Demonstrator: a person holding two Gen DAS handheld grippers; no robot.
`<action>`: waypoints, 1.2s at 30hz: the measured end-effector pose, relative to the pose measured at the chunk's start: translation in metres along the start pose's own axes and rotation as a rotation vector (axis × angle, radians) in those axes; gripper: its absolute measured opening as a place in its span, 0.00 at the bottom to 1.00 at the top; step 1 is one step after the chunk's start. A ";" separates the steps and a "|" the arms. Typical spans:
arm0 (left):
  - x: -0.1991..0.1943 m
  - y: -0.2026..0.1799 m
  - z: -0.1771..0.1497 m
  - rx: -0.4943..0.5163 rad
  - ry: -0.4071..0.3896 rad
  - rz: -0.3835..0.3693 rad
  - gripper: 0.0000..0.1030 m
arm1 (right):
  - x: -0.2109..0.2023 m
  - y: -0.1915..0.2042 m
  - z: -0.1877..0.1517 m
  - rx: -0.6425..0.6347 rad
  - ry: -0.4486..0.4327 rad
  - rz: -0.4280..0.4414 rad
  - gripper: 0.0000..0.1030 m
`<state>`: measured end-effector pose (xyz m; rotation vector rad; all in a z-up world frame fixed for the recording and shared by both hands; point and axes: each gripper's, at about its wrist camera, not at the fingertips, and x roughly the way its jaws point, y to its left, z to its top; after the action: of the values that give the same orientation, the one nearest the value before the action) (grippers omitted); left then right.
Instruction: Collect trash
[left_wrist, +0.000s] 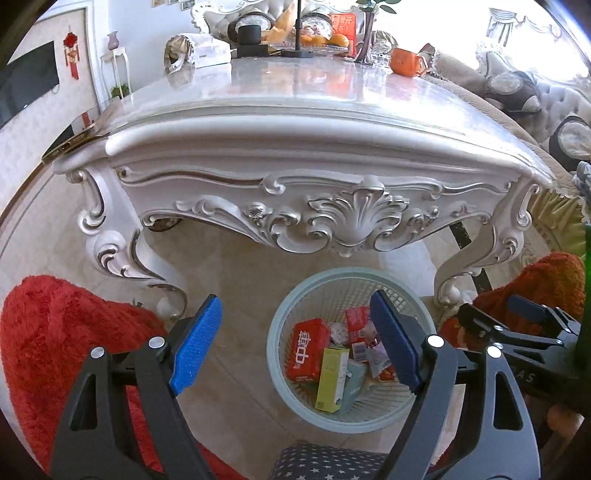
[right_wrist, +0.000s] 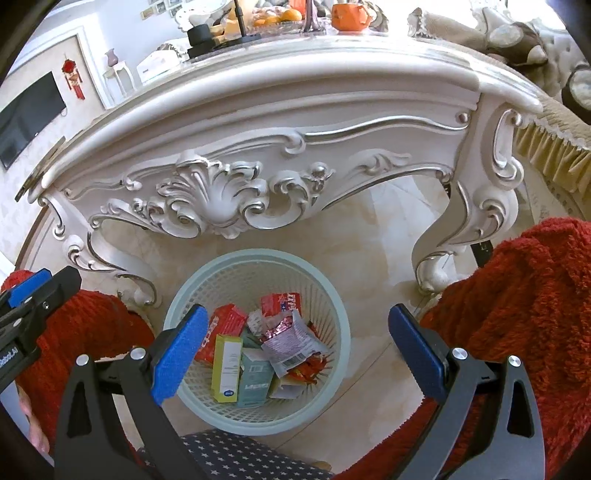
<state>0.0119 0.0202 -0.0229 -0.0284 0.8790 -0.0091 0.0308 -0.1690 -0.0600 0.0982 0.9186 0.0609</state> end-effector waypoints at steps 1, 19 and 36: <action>0.000 0.000 0.000 0.004 0.001 0.005 0.78 | -0.001 0.000 0.000 -0.001 -0.004 -0.005 0.91; -0.003 -0.001 -0.003 0.072 -0.033 0.079 0.78 | -0.006 0.027 0.000 -0.157 -0.051 -0.091 0.91; 0.008 -0.010 -0.004 0.154 0.022 0.059 0.84 | 0.003 0.020 -0.001 -0.131 -0.021 -0.082 0.91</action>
<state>0.0134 0.0100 -0.0312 0.1413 0.8988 -0.0219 0.0310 -0.1485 -0.0606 -0.0602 0.8948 0.0439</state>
